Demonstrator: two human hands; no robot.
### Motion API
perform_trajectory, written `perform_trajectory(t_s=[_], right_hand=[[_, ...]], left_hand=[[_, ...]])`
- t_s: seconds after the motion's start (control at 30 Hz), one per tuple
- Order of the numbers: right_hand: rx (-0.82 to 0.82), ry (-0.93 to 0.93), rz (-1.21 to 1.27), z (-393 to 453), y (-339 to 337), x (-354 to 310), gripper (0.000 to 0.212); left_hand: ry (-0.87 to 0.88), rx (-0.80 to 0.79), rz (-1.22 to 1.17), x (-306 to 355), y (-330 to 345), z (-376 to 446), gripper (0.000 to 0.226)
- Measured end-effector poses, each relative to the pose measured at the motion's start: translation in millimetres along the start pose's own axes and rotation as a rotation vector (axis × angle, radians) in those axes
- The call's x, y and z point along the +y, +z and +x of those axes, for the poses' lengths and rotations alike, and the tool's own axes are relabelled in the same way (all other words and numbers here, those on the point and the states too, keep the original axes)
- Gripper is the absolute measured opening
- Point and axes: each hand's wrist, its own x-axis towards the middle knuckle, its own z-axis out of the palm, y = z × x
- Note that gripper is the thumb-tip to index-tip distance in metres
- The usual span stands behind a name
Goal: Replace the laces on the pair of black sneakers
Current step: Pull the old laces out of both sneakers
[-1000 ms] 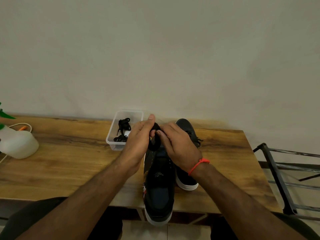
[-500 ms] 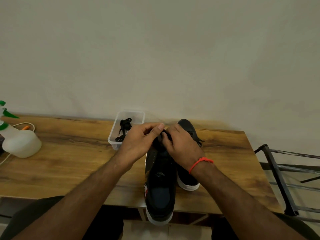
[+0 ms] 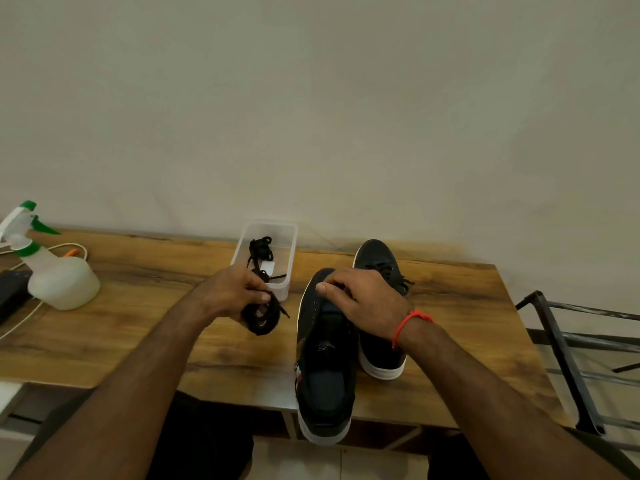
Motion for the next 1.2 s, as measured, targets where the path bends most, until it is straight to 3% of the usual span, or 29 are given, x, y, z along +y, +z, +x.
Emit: perform_trajectory(t_s=[0.2,0.5,0.63,0.7,0.8,0.9,1.03,1.13,1.2], right_hand=[[0.039,0.025,-0.014,-2,-11,7,0.034],[0.059,0.067,-0.031,1,-14,20,0.028],[0.035,0.083,-0.027,2,-13,19,0.023],[0.028,0.085,-0.035,2,-14,19,0.021],[0.043,0.099,-0.046,3,-20,21,0.019],[0.090,0.164,-0.046,2,-32,22,0.019],[0.161,0.298,-0.063,-5,-49,35,0.017],[0.109,0.467,-0.098,-13,-57,50,0.018],[0.013,0.567,-0.108,-18,-59,55,0.023]], left_hand=[[-0.153,0.108,0.269,-47,13,32,0.019],[-0.188,0.278,0.187,-63,31,46,0.014],[-0.236,0.263,0.290,-52,23,39,0.033],[-0.246,0.283,0.476,-38,19,30,0.037],[-0.172,0.423,0.675,-12,16,13,0.026],[0.026,0.506,0.556,9,20,2,0.014],[0.249,0.299,0.319,37,47,-7,0.031],[0.174,-0.006,0.433,45,71,-15,0.064],[0.096,-0.150,0.440,45,82,-18,0.074]])
